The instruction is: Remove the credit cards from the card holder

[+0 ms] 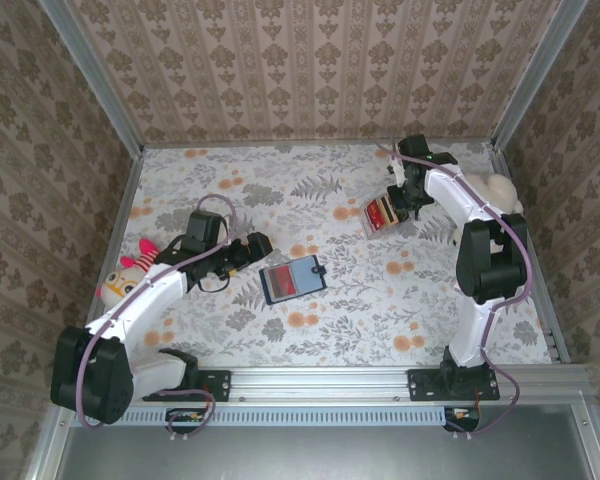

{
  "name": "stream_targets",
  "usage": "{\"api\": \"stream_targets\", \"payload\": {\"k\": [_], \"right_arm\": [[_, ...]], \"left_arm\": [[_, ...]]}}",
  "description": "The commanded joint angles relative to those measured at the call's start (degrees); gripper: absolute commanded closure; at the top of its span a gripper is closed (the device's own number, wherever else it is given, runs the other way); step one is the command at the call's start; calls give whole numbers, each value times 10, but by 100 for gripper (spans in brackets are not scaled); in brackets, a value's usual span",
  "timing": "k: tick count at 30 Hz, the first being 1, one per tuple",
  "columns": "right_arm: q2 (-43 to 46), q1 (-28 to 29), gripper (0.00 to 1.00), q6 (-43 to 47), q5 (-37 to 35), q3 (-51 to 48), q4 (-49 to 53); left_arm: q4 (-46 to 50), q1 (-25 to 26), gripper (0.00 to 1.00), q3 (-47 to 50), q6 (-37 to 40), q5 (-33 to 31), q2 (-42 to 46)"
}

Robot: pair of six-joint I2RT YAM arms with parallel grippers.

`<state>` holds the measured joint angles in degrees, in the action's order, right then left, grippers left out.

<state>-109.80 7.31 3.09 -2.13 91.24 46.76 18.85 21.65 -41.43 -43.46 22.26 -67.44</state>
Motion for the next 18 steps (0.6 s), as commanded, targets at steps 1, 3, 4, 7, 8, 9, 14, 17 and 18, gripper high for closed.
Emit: {"api": "stream_targets", "payload": {"k": [1, 3, 4, 7, 8, 9, 14, 17, 18], "right_arm": [[-13, -2, 84, 6, -2, 22, 29], [-15, -2, 84, 4, -5, 24, 31], [-15, -2, 84, 3, -6, 25, 31], [-11, -2, 84, -2, -6, 25, 30], [-7, -2, 85, -4, -6, 25, 28], [-3, -2, 85, -7, -6, 24, 26], [36, 1, 81, -45, 17, 15, 17], [83, 7, 71, -92, 66, -18, -9], [104, 11, 66, -113, 89, -37, -26]], "left_arm": [[-7, -2, 0, 4, 8, 9, 1], [-7, -2, 0, 3, 8, 9, 1], [-6, -3, 0, 2, 8, 9, 1], [-6, -3, 0, 3, 7, 9, 1], [-6, -2, 0, 3, 7, 9, 1], [-5, -2, 0, 4, 7, 9, 1], [-2, -2, 0, 5, 3, 4, 4], [0, 1, 0, 11, -4, -7, 4], [0, 4, 0, 12, -6, -12, 3]]}}
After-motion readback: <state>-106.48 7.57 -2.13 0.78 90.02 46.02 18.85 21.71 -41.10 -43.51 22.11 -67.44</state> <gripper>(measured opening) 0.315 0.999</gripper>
